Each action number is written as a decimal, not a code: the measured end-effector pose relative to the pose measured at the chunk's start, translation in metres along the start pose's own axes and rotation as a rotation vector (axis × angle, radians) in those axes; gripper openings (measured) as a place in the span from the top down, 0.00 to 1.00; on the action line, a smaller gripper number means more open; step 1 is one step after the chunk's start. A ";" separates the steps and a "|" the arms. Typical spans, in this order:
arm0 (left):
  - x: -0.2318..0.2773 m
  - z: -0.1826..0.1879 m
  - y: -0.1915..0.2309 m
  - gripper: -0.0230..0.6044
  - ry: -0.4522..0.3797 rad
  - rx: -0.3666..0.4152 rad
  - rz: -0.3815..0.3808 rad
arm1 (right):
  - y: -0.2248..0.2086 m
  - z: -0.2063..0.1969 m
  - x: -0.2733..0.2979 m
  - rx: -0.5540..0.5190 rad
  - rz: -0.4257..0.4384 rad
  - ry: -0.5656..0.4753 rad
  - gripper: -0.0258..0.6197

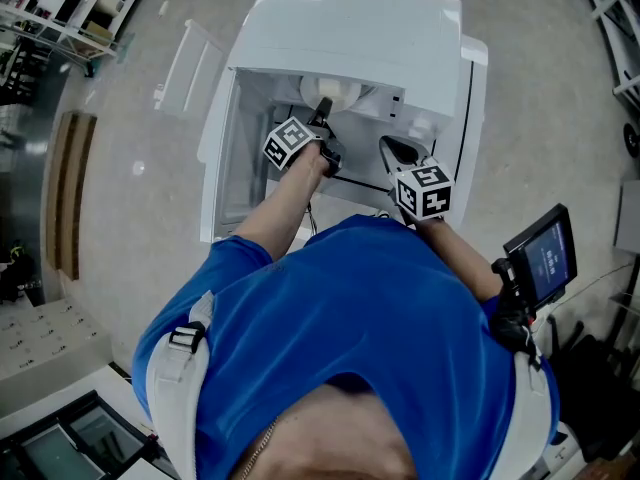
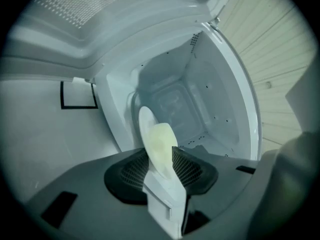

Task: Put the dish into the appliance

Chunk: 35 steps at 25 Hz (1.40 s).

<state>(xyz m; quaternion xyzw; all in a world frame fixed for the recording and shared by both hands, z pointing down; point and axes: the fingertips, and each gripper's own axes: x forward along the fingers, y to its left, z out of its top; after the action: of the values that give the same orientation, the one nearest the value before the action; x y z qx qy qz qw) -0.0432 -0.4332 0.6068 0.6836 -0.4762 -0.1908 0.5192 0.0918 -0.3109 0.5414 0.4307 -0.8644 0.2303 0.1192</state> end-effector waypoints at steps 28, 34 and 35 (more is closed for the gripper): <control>-0.027 -0.010 -0.002 0.60 0.100 0.875 0.212 | 0.003 -0.002 0.000 0.001 0.010 0.007 0.96; -0.019 -0.007 0.002 0.61 0.120 0.908 0.230 | 0.000 -0.001 0.000 0.001 0.003 0.006 0.96; -0.018 -0.007 0.002 0.61 0.123 0.911 0.232 | 0.001 -0.001 0.001 0.000 0.004 0.007 0.96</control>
<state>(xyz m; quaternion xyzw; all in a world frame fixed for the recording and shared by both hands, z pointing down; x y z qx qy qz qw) -0.0478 -0.4143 0.6073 0.7942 -0.5529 0.1374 0.2116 0.0907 -0.3104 0.5424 0.4283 -0.8648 0.2320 0.1217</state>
